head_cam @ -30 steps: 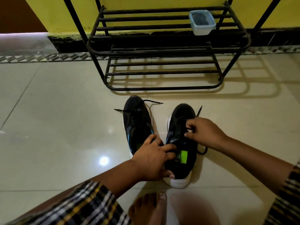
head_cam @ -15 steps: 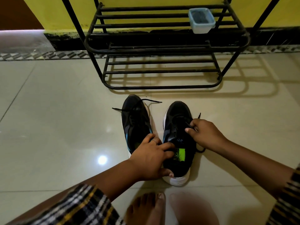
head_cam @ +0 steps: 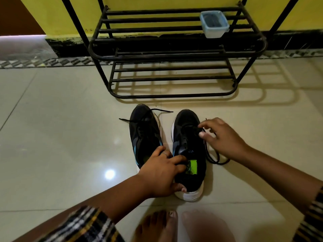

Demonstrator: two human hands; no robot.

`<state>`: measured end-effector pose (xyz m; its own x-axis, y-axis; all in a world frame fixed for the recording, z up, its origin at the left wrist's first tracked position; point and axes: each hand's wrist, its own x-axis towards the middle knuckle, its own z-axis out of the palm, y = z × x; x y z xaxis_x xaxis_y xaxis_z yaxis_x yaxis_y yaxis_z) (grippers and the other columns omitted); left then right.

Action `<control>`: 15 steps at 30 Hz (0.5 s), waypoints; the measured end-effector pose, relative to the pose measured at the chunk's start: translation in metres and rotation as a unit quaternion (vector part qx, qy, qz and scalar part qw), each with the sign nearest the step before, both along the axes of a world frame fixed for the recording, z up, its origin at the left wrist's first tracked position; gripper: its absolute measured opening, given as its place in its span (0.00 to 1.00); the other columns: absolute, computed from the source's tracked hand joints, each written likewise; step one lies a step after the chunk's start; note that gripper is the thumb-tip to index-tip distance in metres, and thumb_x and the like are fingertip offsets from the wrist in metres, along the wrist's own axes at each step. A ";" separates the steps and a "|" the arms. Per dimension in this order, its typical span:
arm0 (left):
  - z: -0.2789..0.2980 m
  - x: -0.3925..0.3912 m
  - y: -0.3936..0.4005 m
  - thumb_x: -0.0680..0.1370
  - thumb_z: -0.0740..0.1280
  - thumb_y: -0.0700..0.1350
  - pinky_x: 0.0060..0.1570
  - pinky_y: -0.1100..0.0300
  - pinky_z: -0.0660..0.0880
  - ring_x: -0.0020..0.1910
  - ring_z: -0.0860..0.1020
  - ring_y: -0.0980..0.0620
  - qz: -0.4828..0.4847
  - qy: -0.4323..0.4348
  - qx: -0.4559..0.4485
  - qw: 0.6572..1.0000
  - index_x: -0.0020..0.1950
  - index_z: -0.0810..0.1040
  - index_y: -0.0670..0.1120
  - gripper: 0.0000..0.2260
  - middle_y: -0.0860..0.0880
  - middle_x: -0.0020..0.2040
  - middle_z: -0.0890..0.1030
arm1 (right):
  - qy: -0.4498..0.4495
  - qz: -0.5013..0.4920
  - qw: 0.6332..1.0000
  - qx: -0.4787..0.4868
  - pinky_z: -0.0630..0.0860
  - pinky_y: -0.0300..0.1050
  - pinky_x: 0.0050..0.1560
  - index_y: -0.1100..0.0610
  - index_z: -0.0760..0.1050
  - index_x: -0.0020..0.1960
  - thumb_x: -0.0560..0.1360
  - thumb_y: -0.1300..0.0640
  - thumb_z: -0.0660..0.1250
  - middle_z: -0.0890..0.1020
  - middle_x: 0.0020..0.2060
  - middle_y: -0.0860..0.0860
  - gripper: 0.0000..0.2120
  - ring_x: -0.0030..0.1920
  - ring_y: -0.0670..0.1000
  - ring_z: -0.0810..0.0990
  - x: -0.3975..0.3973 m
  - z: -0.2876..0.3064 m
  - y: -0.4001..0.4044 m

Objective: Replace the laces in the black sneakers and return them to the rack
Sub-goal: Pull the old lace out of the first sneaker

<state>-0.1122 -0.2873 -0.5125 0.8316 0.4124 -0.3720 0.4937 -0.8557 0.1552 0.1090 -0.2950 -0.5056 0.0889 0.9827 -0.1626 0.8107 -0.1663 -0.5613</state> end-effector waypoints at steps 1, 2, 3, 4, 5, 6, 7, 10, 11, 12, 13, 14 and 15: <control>0.000 0.001 0.000 0.76 0.57 0.66 0.71 0.46 0.44 0.67 0.64 0.42 -0.001 0.003 0.002 1.000 0.71 0.66 0.54 0.27 0.55 0.74 0.60 | -0.027 0.032 0.999 0.010 0.70 0.46 0.57 0.51 0.74 0.63 0.77 0.50 0.63 0.73 0.56 0.52 0.16 0.58 0.51 0.71 -0.007 -0.001 -0.001; 0.001 0.001 0.000 0.76 0.56 0.66 0.71 0.46 0.44 0.67 0.64 0.42 -0.002 0.007 0.003 1.000 0.71 0.66 0.54 0.27 0.54 0.74 0.60 | -0.065 0.060 0.996 0.010 0.69 0.48 0.59 0.50 0.74 0.64 0.77 0.48 0.62 0.72 0.58 0.52 0.17 0.60 0.52 0.68 -0.014 -0.002 -0.002; 0.001 0.001 0.000 0.76 0.56 0.66 0.71 0.46 0.44 0.68 0.64 0.42 -0.002 0.010 0.004 1.000 0.71 0.66 0.54 0.27 0.54 0.74 0.60 | -0.102 0.077 0.992 0.006 0.69 0.49 0.60 0.50 0.73 0.66 0.78 0.48 0.60 0.71 0.59 0.51 0.18 0.62 0.52 0.67 -0.019 -0.003 -0.002; 0.001 0.001 0.000 0.76 0.56 0.66 0.71 0.46 0.44 0.68 0.64 0.42 -0.002 0.009 0.004 1.000 0.70 0.67 0.54 0.27 0.54 0.74 0.60 | -0.137 0.091 0.986 -0.002 0.69 0.49 0.60 0.50 0.71 0.67 0.78 0.48 0.59 0.69 0.60 0.51 0.18 0.62 0.52 0.65 -0.022 -0.004 -0.001; 0.001 0.000 0.000 0.76 0.57 0.66 0.71 0.46 0.44 0.68 0.64 0.42 -0.001 0.008 0.004 1.000 0.70 0.67 0.54 0.26 0.54 0.74 0.60 | -0.165 0.101 0.981 -0.010 0.69 0.49 0.60 0.50 0.71 0.67 0.78 0.48 0.59 0.67 0.61 0.51 0.19 0.63 0.53 0.64 -0.025 -0.004 0.000; 0.001 0.000 -0.001 0.76 0.57 0.66 0.72 0.46 0.43 0.68 0.64 0.42 0.000 0.008 0.003 1.000 0.70 0.67 0.54 0.26 0.54 0.74 0.60 | -0.185 0.109 0.976 -0.020 0.69 0.50 0.60 0.51 0.70 0.67 0.78 0.48 0.59 0.66 0.61 0.51 0.19 0.63 0.53 0.63 -0.026 -0.004 0.001; 0.001 0.000 -0.001 0.76 0.57 0.65 0.72 0.46 0.43 0.68 0.64 0.42 0.001 0.009 0.003 1.000 0.70 0.67 0.54 0.26 0.54 0.74 0.60 | -0.198 0.116 0.973 -0.026 0.69 0.50 0.59 0.51 0.70 0.66 0.77 0.48 0.59 0.65 0.60 0.51 0.18 0.63 0.53 0.62 -0.027 -0.004 0.000; 0.002 0.001 -0.001 0.76 0.57 0.65 0.72 0.46 0.44 0.68 0.64 0.42 0.000 0.012 0.003 1.000 0.70 0.67 0.53 0.26 0.53 0.74 0.60 | -0.187 0.120 0.975 -0.019 0.69 0.48 0.58 0.50 0.71 0.63 0.76 0.49 0.62 0.66 0.57 0.50 0.17 0.61 0.53 0.63 -0.026 -0.001 -0.002; 0.002 0.001 0.000 0.76 0.57 0.65 0.72 0.46 0.44 0.68 0.64 0.41 0.001 0.010 0.001 1.000 0.70 0.67 0.53 0.26 0.53 0.74 0.60 | -0.173 0.117 0.978 -0.015 0.68 0.47 0.58 0.49 0.72 0.62 0.75 0.49 0.63 0.66 0.57 0.50 0.16 0.61 0.52 0.63 -0.025 0.000 -0.004; 0.002 0.001 0.000 0.76 0.58 0.64 0.71 0.46 0.44 0.68 0.64 0.41 0.001 0.007 0.001 1.000 0.70 0.68 0.53 0.26 0.53 0.74 0.61 | -0.158 0.116 0.980 -0.013 0.66 0.47 0.59 0.48 0.73 0.61 0.74 0.48 0.65 0.66 0.57 0.49 0.16 0.61 0.52 0.62 -0.023 0.002 -0.005; 0.002 0.001 0.001 0.76 0.58 0.64 0.71 0.46 0.45 0.67 0.65 0.42 0.000 0.007 0.002 1.000 0.70 0.68 0.53 0.26 0.54 0.74 0.61 | -0.146 0.118 0.982 -0.013 0.64 0.46 0.59 0.47 0.74 0.61 0.74 0.48 0.66 0.66 0.58 0.48 0.16 0.62 0.51 0.62 -0.022 0.002 -0.007; 0.002 0.001 0.001 0.76 0.57 0.65 0.71 0.46 0.46 0.67 0.65 0.42 -0.002 0.007 0.004 1.000 0.70 0.68 0.54 0.26 0.54 0.74 0.61 | -0.138 0.120 0.983 -0.015 0.63 0.46 0.59 0.47 0.74 0.60 0.73 0.48 0.66 0.66 0.59 0.48 0.15 0.63 0.50 0.61 -0.021 0.003 -0.008; 0.002 0.001 0.001 0.76 0.57 0.65 0.71 0.47 0.47 0.67 0.65 0.43 -0.002 0.007 0.006 1.000 0.70 0.68 0.54 0.26 0.55 0.74 0.61 | -0.133 0.121 0.984 -0.017 0.61 0.46 0.59 0.46 0.75 0.59 0.73 0.48 0.67 0.65 0.60 0.47 0.15 0.64 0.50 0.60 -0.020 0.002 -0.010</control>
